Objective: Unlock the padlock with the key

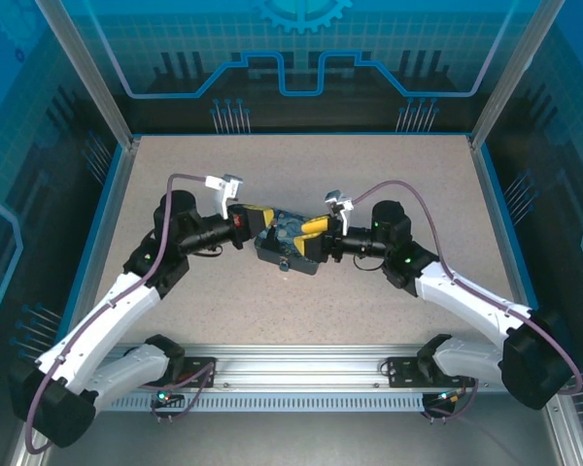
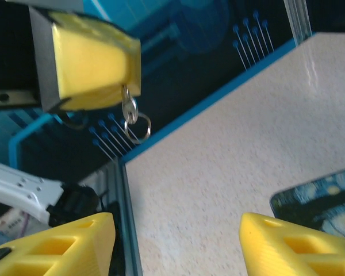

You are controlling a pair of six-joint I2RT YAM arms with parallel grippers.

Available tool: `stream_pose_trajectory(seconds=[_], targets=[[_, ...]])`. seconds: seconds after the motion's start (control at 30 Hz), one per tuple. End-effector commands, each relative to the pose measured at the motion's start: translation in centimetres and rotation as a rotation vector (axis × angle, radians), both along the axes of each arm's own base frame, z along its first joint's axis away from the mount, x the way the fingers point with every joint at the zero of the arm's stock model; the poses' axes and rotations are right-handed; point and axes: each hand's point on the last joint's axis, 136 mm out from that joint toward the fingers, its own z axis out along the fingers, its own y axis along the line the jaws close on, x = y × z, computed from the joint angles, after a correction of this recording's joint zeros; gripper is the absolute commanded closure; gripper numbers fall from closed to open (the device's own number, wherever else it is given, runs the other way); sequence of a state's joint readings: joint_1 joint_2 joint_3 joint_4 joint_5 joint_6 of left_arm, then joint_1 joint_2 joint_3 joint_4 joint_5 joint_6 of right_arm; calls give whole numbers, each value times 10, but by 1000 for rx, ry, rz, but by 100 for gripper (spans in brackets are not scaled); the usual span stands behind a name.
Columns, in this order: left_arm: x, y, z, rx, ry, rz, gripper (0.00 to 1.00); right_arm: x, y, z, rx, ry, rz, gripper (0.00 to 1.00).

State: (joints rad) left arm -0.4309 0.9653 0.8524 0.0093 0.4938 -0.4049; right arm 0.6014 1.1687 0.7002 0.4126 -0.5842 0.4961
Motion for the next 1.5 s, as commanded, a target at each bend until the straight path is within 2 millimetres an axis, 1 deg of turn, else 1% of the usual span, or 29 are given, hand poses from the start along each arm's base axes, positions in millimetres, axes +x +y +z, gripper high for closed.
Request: stream_pose_trajectory(seconds=[0.0, 0.13, 0.27, 0.43, 0.63, 0.87, 1.0, 1.2, 1.3, 1.47], targets=[[-6, -9, 22, -17, -82, -63, 100, -6, 4, 39, 160, -48, 10, 39], [-6, -12, 22, -19, -79, -73, 100, -3, 11, 44, 189, -36, 25, 40], [-6, -14, 20, -16, -79, -75, 100, -3, 22, 49, 197, -40, 56, 45], [-6, -15, 19, -25, -72, -77, 100, -1, 31, 44, 183, -29, 68, 47], [-6, -16, 16, -36, -57, -80, 100, -1, 39, 49, 193, -36, 91, 53], [-7, -16, 13, -32, -55, -77, 100, 1, 41, 47, 188, -30, 97, 64], [-7, -15, 11, -28, -50, -76, 100, 0, 41, 48, 189, -28, 102, 74], [-7, -15, 10, -27, -47, -71, 100, 0, 43, 44, 181, -15, 110, 84], [-6, -14, 9, -25, -49, -65, 100, -1, 44, 43, 180, -13, 117, 92], [-4, -14, 11, -25, -56, -56, 100, -3, 43, 41, 168, -14, 120, 99]])
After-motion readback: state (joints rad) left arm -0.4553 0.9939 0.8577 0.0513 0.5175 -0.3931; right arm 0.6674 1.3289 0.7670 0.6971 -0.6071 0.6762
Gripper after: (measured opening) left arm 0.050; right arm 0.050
